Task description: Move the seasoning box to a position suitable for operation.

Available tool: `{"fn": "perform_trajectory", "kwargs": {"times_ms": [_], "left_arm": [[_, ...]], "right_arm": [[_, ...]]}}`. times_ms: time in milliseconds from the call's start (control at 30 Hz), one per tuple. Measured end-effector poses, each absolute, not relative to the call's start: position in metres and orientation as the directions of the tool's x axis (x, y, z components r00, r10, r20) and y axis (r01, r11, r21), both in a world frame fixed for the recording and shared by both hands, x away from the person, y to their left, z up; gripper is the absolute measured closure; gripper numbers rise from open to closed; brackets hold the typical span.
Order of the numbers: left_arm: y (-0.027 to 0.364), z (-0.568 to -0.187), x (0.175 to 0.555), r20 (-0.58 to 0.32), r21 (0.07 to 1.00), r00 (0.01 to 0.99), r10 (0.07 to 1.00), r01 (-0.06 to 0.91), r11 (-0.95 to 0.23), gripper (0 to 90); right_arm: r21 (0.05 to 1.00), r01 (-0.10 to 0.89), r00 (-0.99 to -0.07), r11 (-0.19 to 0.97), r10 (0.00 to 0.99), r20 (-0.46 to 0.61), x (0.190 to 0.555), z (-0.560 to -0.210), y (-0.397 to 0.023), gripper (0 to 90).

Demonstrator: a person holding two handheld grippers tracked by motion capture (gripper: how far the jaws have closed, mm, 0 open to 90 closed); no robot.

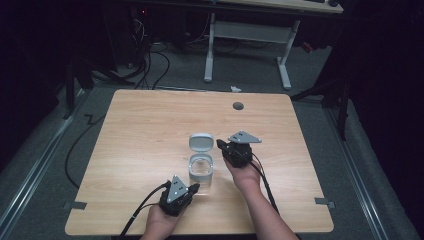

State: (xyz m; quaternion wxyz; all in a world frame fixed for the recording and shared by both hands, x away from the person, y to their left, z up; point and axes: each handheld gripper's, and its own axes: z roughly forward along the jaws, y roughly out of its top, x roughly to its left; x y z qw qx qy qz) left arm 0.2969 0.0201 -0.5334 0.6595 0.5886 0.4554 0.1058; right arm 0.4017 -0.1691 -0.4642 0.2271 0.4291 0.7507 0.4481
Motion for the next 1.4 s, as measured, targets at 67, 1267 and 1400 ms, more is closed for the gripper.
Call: {"fn": "perform_trajectory", "kwargs": {"times_ms": [67,1267,1400], "left_arm": [[0.020,-0.533,0.297,-0.478,0.872,0.563,0.675,0.398,0.286,90.0],[0.022,-0.532,0.298,-0.508,0.855,0.558,0.657,0.421,0.303,90.0],[0.022,-0.532,0.298,-0.508,0.855,0.558,0.656,0.420,0.304,90.0]], "right_arm": [[0.869,0.437,-0.530,0.234,0.847,0.038,0.404,-0.462,-0.168,90.0],[0.892,0.384,-0.581,0.240,0.813,0.032,0.400,-0.438,-0.155,90.0],[0.894,0.368,-0.594,0.257,0.805,0.014,0.392,-0.436,-0.152,89.9]]}}
